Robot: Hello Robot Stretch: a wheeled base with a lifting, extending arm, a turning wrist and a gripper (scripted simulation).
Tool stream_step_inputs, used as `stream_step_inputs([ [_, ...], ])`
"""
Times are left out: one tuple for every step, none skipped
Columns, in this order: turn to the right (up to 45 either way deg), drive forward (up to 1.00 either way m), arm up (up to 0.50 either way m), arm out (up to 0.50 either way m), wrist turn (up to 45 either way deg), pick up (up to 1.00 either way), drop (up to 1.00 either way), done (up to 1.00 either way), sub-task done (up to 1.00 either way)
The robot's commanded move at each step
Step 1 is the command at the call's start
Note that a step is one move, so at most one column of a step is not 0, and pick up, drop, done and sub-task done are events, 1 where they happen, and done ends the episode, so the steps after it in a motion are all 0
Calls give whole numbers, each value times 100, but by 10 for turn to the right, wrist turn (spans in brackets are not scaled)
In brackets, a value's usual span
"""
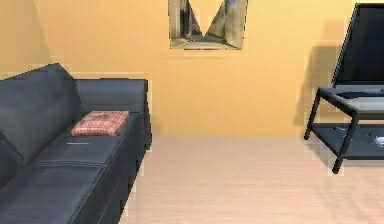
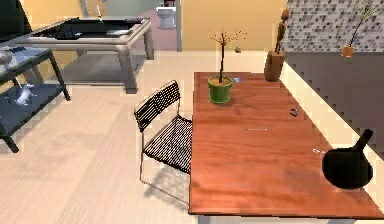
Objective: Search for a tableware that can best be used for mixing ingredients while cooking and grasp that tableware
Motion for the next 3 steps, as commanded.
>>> stream_step_inputs([
  [90,0,0,0,0,0,0,0,0],
  [0,20,0,0,0,0,0,0,0],
  [420,0,0,0,0,0,0,0,0],
])
